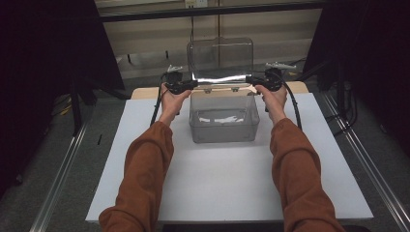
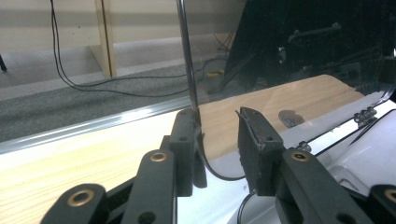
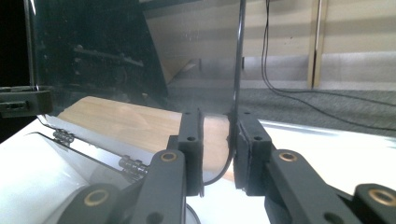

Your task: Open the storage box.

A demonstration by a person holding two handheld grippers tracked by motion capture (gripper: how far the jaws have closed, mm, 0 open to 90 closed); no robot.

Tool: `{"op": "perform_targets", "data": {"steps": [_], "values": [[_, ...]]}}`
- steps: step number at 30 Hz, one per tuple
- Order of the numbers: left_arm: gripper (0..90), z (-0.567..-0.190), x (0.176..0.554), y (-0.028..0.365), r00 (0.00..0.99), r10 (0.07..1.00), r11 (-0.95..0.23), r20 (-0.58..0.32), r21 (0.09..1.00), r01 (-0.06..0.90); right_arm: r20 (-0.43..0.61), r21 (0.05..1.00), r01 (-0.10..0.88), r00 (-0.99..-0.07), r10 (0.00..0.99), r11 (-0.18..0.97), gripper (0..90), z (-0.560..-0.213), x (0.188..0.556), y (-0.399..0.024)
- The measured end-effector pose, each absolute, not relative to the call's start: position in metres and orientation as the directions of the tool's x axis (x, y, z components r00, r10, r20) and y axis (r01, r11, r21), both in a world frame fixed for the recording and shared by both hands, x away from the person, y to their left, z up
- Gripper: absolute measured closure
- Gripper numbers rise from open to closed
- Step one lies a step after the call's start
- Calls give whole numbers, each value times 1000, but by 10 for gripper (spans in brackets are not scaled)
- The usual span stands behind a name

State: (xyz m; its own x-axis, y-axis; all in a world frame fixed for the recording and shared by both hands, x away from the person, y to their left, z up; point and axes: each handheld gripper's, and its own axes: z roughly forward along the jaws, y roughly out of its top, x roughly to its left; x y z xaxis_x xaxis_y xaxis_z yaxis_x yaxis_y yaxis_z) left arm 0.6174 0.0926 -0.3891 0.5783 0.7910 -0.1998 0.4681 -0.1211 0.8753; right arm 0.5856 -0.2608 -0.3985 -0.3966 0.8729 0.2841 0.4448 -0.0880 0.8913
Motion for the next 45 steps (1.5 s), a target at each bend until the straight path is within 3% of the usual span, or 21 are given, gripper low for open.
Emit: {"op": "perform_targets", "data": {"steps": [45], "values": [[536, -397, 627, 91, 541, 798, -112, -267, 815, 568, 365, 826, 546, -322, 874, -144, 613, -409, 596, -254]]}}
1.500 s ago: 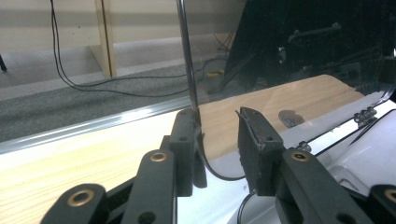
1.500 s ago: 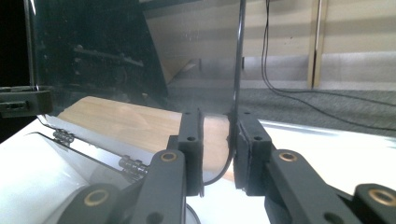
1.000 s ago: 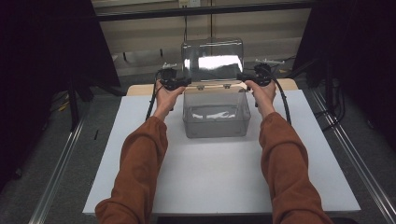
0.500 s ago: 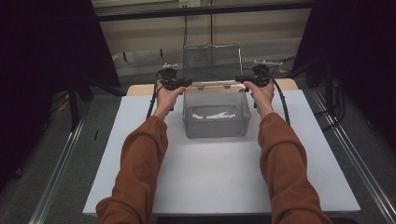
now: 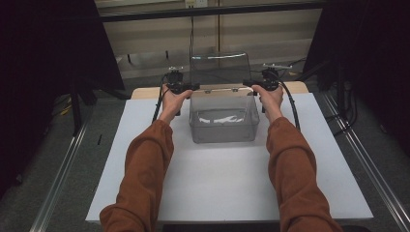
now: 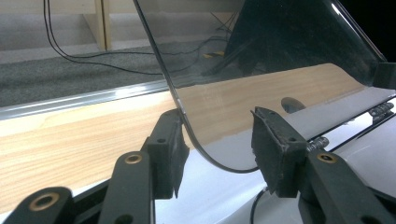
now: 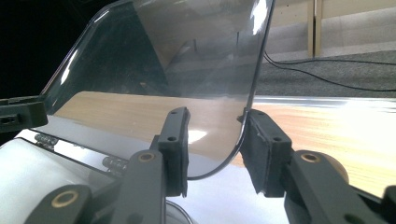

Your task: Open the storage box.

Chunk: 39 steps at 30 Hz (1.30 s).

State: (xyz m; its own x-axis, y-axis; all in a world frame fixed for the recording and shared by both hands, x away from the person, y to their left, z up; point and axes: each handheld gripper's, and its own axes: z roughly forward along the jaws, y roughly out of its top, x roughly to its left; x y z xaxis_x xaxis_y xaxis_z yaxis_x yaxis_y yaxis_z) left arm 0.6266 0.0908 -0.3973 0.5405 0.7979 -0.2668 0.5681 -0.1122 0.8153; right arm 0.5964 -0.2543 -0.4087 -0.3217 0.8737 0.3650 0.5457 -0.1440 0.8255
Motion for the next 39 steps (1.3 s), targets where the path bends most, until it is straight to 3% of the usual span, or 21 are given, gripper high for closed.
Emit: {"op": "perform_targets", "data": {"steps": [8, 13, 29, 34, 36, 37, 39], "values": [[528, -399, 626, 91, 533, 801, -102, -272, 815, 570, 362, 828, 544, -339, 868, -133, 592, -411, 598, -256], [502, -399, 626, 88, 526, 818, -132, -233, 814, 566, 409, 795, 584, -314, 857, -166, 547, -416, 599, -255], [491, -404, 627, 89, 519, 814, -97, -263, 818, 567, 459, 769, 595, -261, 850, -232, 517, -420, 600, -253], [522, -405, 628, 90, 524, 811, -108, -260, 814, 571, 409, 789, 581, -251, 877, -201, 467, -418, 599, -251], [513, -408, 628, 90, 503, 823, -89, -263, 815, 572, 449, 787, 575, -284, 848, -224, 559, -417, 599, -252], [494, -409, 628, 89, 501, 825, -86, -261, 819, 568, 459, 785, 574, -286, 841, -233, 536, -416, 599, -251], [467, -411, 630, 91, 492, 831, -79, -259, 821, 565, 360, 823, 541, -262, 895, -173, 508, -413, 597, -247]]}}
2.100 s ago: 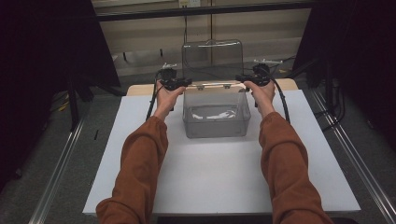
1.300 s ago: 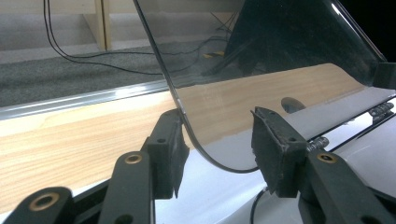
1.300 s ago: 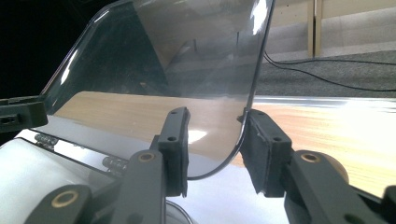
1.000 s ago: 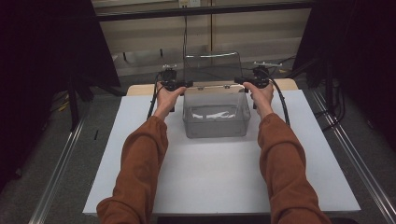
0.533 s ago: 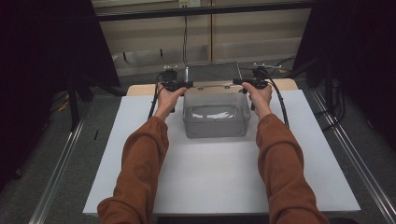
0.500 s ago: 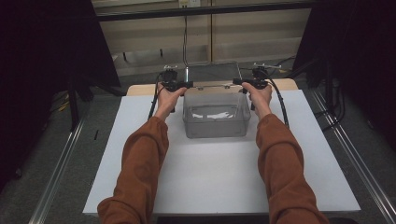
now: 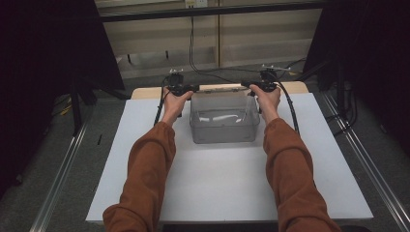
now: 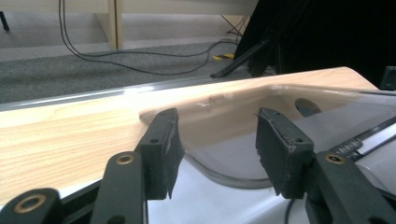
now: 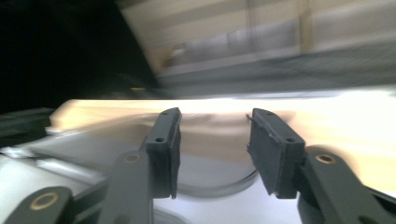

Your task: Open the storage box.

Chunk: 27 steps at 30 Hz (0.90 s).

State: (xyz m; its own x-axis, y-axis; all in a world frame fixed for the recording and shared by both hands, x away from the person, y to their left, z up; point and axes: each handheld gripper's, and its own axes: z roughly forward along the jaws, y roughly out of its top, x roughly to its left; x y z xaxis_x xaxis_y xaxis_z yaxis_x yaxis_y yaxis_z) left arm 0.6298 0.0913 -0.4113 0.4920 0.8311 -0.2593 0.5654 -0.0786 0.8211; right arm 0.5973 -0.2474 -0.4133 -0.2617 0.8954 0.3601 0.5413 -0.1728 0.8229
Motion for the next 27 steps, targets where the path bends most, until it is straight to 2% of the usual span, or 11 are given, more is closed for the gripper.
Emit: {"op": "perform_targets", "data": {"steps": [2, 6, 11, 14, 18, 27], "values": [[430, -410, 630, 93, 497, 833, -78, -244, 837, 542, 378, 827, 531, -280, 883, -186, 487, -413, 598, -248], [401, -407, 630, 95, 512, 830, -83, -222, 858, 507, 332, 849, 507, -294, 896, -148, 442, -412, 597, -248], [315, -404, 625, 93, 541, 820, -116, -188, 870, 479, 284, 870, 481, -320, 904, -103, 377, -408, 593, -246], [258, -402, 622, 94, 542, 822, -118, -178, 877, 466, 252, 882, 466, -336, 907, -72, 317, -405, 589, -243], [238, -400, 617, 99, 540, 823, -106, -176, 886, 451, 237, 895, 440, -340, 910, -69, 239, -402, 581, -244], [113, -400, 604, 101, 541, 826, -88, -156, 913, 398, 180, 917, 398, -358, 916, -24, 65, -400, 571, -245]]}}
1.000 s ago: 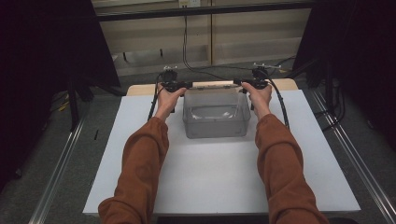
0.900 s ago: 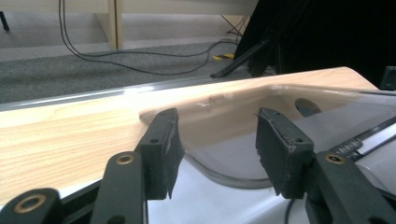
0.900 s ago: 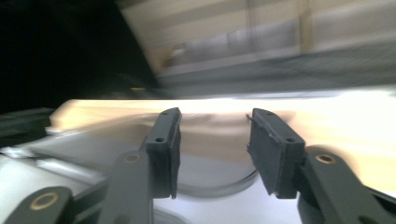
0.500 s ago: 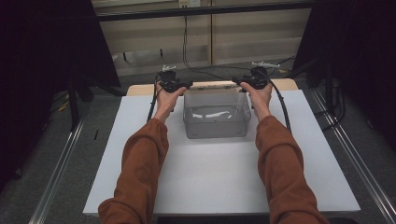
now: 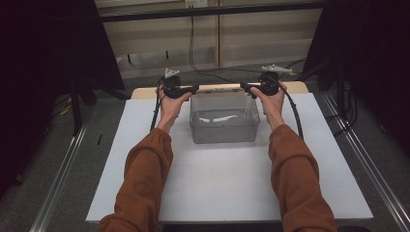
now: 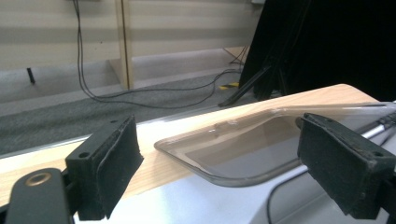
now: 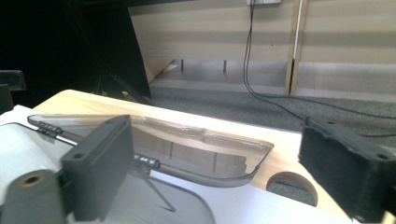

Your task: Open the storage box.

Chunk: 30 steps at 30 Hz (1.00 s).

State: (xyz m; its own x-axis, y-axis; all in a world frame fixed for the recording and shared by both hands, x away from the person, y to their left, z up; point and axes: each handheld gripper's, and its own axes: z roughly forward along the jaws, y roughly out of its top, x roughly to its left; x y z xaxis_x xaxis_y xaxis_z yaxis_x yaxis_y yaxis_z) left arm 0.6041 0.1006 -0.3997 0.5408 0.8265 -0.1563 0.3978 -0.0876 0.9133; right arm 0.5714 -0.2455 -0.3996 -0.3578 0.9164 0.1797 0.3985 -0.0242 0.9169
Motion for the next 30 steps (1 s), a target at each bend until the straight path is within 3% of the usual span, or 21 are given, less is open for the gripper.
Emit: {"op": "perform_targets", "data": {"steps": [8, 17, 30], "values": [[28, -399, 590, 107, 584, 804, -109, -116, 935, 336, 108, 939, 343, -360, 927, 24, 40, -396, 559, -242], [22, -392, 562, 116, 602, 794, -91, -84, 963, 254, 81, 958, 286, -350, 933, 24, 32, -396, 535, -241], [26, -396, 521, 127, 592, 803, -81, -65, 973, 218, 0, 974, 214, -323, 947, 73, 1, -392, 491, -245]]}}
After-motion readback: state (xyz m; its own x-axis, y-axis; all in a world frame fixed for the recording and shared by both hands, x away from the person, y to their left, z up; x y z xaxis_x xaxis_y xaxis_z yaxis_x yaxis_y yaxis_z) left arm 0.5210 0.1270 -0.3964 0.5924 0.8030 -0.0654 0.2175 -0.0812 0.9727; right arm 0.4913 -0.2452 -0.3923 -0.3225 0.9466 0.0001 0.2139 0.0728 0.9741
